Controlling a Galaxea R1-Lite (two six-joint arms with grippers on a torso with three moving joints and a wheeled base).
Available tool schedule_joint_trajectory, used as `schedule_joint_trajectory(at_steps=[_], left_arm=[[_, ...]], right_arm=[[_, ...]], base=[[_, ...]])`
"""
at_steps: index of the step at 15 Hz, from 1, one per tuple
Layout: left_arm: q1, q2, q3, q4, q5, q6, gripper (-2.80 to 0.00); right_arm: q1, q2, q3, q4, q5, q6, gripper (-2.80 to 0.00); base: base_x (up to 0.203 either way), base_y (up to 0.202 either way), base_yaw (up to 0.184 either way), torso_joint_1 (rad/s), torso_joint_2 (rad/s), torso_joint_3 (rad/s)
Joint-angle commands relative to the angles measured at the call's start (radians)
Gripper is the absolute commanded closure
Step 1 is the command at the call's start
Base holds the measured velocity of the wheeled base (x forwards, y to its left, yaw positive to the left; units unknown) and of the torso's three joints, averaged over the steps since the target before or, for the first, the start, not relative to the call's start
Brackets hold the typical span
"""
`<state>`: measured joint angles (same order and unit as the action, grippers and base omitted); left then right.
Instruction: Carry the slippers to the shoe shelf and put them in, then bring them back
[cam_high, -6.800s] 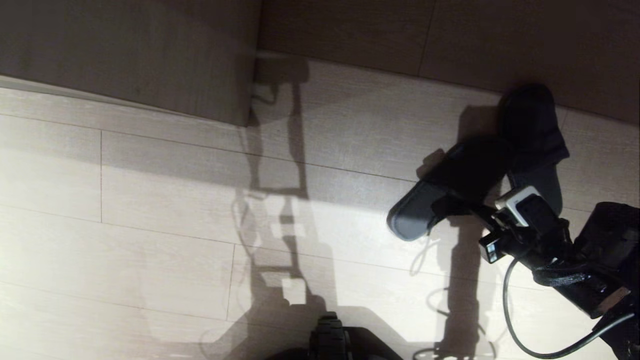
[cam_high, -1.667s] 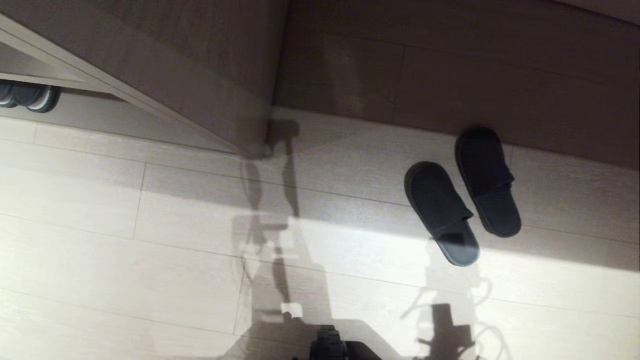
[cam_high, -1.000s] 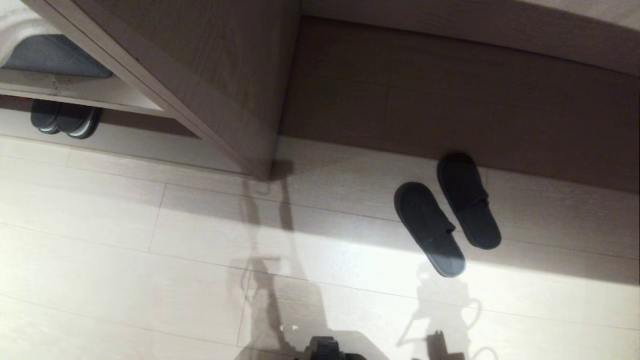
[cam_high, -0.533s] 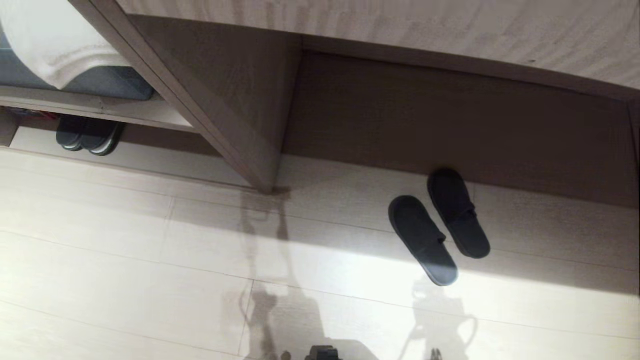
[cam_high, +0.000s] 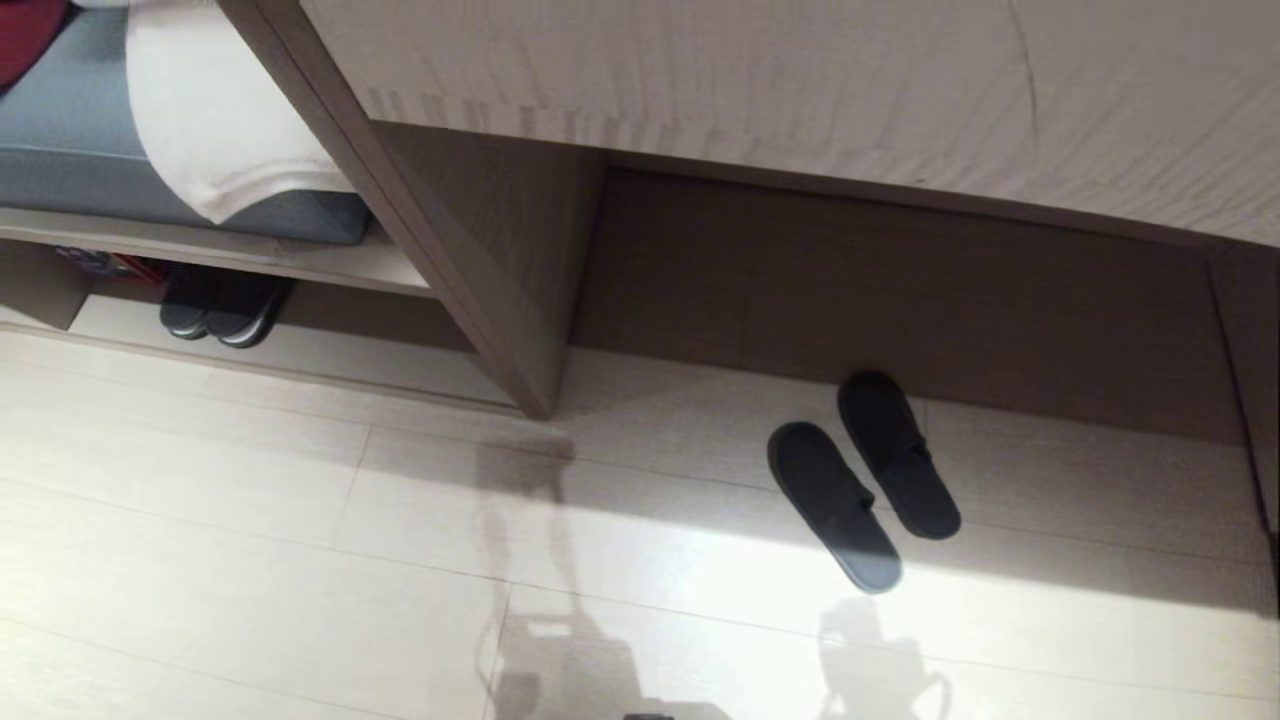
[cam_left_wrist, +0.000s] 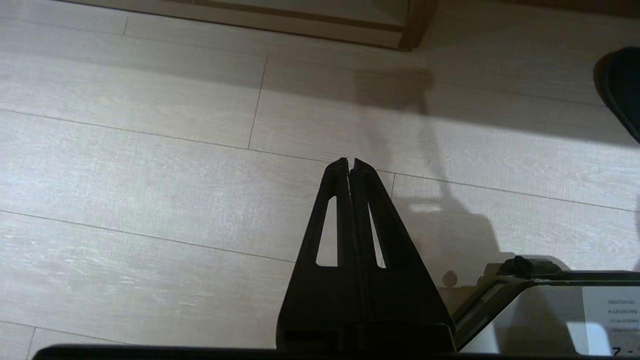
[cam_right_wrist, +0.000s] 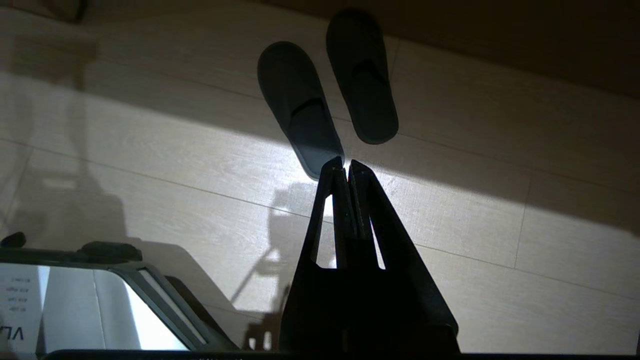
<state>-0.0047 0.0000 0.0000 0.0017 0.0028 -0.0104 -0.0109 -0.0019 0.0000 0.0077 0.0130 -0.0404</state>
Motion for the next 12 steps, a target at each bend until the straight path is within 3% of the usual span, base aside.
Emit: schedule_joint_trajectory(at_steps=[1, 12], left_arm=[[0.001, 0.001, 0.002, 0.0, 0.0, 0.0, 0.0], [0.0, 0.0, 0.002, 0.0, 0.0, 0.0, 0.0]], right_arm=[[0.0, -0.003, 0.0, 0.0, 0.001, -0.001, 0.0], [0.0, -0.003, 0.0, 0.0, 0.001, -0.001, 0.0]], base=[[0.0, 0.0, 0.0, 0.002, 0.0, 0.198], [0.0, 0.0, 0.0, 0.002, 0.0, 0.202]])
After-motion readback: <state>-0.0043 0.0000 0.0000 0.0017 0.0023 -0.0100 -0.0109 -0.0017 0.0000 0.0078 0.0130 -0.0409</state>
